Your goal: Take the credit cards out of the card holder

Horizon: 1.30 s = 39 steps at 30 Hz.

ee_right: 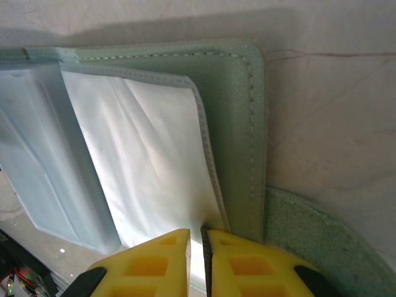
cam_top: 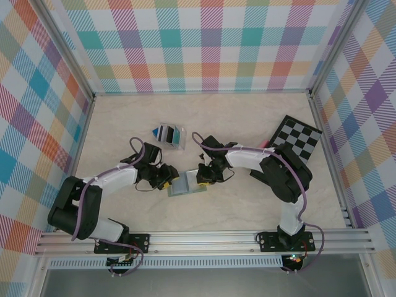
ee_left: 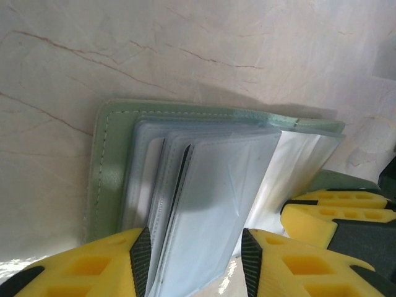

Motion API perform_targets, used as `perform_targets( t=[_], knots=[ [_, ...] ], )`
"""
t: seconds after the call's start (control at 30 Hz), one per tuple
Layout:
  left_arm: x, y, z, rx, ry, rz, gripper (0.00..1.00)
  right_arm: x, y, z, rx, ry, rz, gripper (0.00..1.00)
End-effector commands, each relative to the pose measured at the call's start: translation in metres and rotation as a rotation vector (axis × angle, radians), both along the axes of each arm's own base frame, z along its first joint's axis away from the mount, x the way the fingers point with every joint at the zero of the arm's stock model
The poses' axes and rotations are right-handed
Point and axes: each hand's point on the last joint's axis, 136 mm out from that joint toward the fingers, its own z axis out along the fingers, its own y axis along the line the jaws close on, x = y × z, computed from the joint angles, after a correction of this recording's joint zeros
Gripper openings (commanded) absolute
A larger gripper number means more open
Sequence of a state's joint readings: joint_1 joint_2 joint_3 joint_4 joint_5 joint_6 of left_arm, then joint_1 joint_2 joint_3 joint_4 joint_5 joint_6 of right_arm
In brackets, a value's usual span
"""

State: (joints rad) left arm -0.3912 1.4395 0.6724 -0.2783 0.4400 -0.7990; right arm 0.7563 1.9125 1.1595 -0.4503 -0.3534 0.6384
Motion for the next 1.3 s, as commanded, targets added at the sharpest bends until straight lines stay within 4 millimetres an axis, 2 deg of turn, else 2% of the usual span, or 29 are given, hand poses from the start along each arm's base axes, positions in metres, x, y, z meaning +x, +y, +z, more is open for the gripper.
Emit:
perform_targets(
  t=[0.0,0.3,0.73,1.0,1.17,1.27],
  knots=[
    [0.008,-0.009,0.007,-0.04,-0.018,0.0,0.45,-0.007,-0.008,-0.019,-0.055,0.036,0.016,0.16],
    [0.011,-0.021,0.014,-0.113,-0.027,-0.014,0.36,-0.007,-0.009,-0.02,-0.055,0.039,0.015,0.16],
    [0.01,-0.045,0.034,-0.199,-0.076,-0.088,0.35,-0.005,-0.005,-0.013,-0.032,0.028,0.016,0.16],
    [0.007,-0.064,0.038,-0.217,-0.088,-0.129,0.35,0.003,0.001,0.015,0.042,-0.039,0.0,0.16],
    [0.009,-0.073,0.036,-0.217,-0.093,-0.136,0.35,0.01,-0.005,0.034,0.086,-0.096,-0.046,0.18],
    [0.012,-0.07,0.033,-0.198,-0.092,-0.116,0.35,0.011,-0.011,0.041,0.096,-0.12,-0.067,0.19]
  ],
)
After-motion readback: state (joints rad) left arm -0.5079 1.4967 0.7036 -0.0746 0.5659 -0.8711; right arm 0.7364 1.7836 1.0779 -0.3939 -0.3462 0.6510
